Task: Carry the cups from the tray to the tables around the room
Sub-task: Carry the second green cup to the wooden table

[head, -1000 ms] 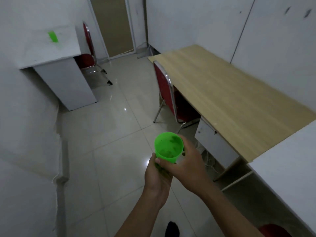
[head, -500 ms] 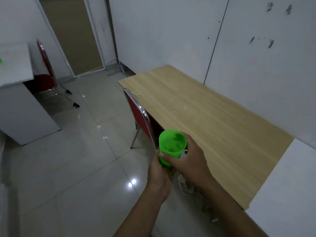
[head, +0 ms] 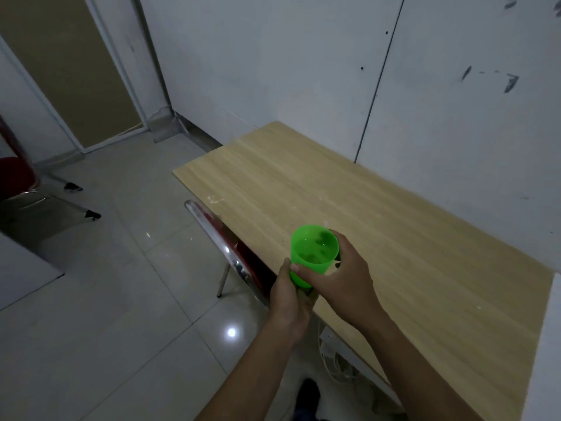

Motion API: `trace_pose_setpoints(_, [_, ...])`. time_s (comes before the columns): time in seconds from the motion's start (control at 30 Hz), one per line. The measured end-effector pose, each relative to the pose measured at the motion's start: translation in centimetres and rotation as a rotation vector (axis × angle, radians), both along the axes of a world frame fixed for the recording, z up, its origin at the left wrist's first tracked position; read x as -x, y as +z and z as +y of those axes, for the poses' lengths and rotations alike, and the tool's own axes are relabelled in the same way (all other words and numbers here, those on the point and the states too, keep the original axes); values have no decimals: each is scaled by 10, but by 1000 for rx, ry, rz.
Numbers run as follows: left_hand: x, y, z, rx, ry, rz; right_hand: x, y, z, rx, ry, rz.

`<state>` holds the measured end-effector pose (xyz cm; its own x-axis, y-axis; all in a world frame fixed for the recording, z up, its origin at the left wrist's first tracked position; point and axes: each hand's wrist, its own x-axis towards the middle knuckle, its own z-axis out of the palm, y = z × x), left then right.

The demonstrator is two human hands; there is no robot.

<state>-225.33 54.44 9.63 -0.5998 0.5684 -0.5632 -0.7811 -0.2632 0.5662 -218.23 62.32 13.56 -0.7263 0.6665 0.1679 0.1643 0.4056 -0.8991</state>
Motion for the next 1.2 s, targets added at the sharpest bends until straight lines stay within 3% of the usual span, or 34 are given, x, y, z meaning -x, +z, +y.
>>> trace_pose_setpoints(0.6, [168, -101, 207, 128, -30, -86, 169, -103, 189, 98, -100, -143])
trace_pose_setpoints(0.73, [195, -131, 232, 170, -96, -11, 195, -130, 217, 113, -144, -143])
trace_pose_setpoints(0.83, [222, -149, 242, 319, -155, 254, 212, -147, 234, 115, -180, -132])
trace_pose_setpoints(0.97, [254, -176, 238, 601, -225, 819, 228, -166, 254, 94, -191, -140])
trace_pose_setpoints(1.1, [276, -202, 225, 882, -563, 1434, 238, -180, 269, 78, -200, -150])
trace_pose_setpoints(1.2, [281, -213, 215, 1092, -708, 1697, 243, -187, 276, 65, -203, -157])
